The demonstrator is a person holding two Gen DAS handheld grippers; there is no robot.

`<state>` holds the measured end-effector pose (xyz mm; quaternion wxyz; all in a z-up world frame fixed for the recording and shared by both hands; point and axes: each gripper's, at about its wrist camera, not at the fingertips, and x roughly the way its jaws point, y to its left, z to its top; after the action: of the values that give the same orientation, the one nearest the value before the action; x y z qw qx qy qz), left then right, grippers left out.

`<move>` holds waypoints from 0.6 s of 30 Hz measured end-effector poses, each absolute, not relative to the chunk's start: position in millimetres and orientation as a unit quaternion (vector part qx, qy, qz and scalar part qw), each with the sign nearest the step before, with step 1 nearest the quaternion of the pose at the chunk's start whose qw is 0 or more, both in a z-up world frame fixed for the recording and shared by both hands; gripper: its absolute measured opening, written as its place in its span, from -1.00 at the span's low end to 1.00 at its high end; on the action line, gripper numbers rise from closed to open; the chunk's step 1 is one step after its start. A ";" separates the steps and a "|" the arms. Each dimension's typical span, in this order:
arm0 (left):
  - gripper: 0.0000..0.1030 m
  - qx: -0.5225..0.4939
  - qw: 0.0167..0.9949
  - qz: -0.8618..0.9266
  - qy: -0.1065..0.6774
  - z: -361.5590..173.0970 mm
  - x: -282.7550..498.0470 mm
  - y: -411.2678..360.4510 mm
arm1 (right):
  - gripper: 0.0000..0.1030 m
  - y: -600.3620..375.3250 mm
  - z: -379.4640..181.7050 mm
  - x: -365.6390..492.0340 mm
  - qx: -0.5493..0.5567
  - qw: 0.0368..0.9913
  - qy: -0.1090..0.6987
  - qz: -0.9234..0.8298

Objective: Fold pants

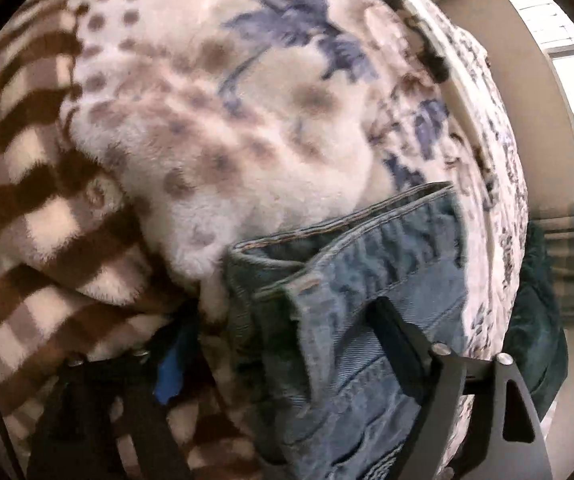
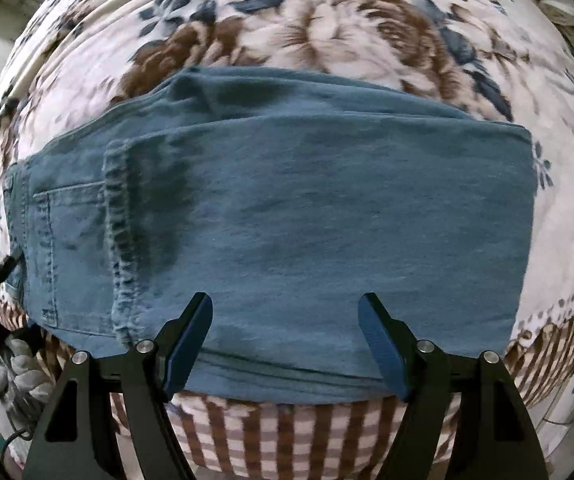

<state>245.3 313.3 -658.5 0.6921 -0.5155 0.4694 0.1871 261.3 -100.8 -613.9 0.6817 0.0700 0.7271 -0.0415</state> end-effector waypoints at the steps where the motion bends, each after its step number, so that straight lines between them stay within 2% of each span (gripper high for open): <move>1: 0.28 -0.508 0.698 0.188 0.468 -651.7 244.1 311.1 | 0.50 -97.5 -613.3 261.4 0.072 0.681 0.728 -0.041; 3: 0.14 -0.493 0.711 0.191 0.464 -640.3 242.6 304.5 | 0.50 -92.3 -612.2 261.6 0.074 0.680 0.728 -0.040; 6: 0.09 -0.486 0.721 0.197 0.453 -638.3 235.7 301.1 | 0.50 -87.7 -618.2 255.1 0.071 0.678 0.730 -0.040; 8: 0.42 -0.507 0.704 0.190 0.459 -662.6 242.9 307.2 | 0.50 -86.7 -620.7 251.4 0.072 0.674 0.734 -0.041; 9: 0.70 -0.521 0.698 0.184 0.456 -672.4 245.5 310.7 | 0.50 -86.8 -621.7 251.3 0.074 0.673 0.735 -0.042; 10: 0.83 -0.530 0.696 0.181 0.450 -681.3 250.1 315.4 | 0.50 -95.8 -622.9 248.5 0.078 0.671 0.736 -0.043; 12: 0.86 -0.517 0.700 0.186 0.456 -681.6 261.2 316.6 | 0.50 -96.7 -624.8 249.2 0.083 0.666 0.740 -0.043; 14: 0.69 -0.497 0.712 0.199 0.455 -666.4 266.5 308.9 | 0.50 -100.3 -625.4 248.4 0.086 0.667 0.739 -0.044; 15: 0.37 -0.487 0.715 0.206 0.458 -660.3 265.1 305.7 | 0.50 -102.0 -625.2 248.1 0.086 0.668 0.738 -0.044; 16: 0.14 -0.476 0.719 0.214 0.459 -650.0 262.1 300.8 | 0.50 -106.0 -625.1 245.8 0.085 0.669 0.737 -0.045; 18: -0.03 -0.455 0.733 0.228 0.452 -629.6 253.3 291.0 | 0.50 -125.8 -619.9 238.8 0.083 0.668 0.738 -0.043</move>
<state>253.3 291.0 -629.6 0.7326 -0.4549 0.4520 0.2282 238.8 -125.8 -619.9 0.6683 0.0828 0.7380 -0.0434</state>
